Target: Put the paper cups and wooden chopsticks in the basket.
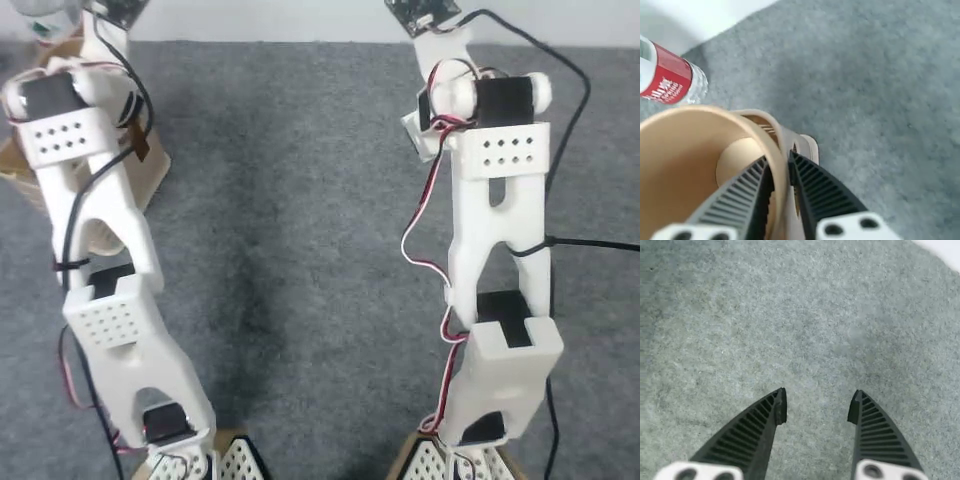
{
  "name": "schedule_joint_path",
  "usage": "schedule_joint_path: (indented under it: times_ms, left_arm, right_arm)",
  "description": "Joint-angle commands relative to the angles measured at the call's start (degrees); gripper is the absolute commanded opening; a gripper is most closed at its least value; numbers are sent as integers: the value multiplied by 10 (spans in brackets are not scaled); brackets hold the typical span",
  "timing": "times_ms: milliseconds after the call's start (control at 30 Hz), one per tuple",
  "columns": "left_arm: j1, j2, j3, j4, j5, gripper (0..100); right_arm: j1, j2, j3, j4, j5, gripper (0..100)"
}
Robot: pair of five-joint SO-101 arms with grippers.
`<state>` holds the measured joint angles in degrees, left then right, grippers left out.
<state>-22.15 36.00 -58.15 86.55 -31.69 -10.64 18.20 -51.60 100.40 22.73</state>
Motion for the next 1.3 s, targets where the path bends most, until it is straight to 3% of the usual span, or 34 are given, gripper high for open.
schedule_joint_path:
  times_ms: [0,233,667,1067,1267]
  left_arm:
    - [3,-10,-47,62,1,9]
    - [2,-7,-81,142,-98,9]
    - [-70,-108,160,142,-453,9]
    - [15,-190,333,141,-495,11]
    - [14,-192,313,140,-504,10]
  right_arm:
    - [-5,-36,-3,5,-4,216]
    - [-1,-40,-3,6,-4,216]
    - [-17,-36,-3,-32,-2,216]
    - [-29,-36,-3,-27,-3,216]
    - [-29,-36,-3,-27,-2,216]
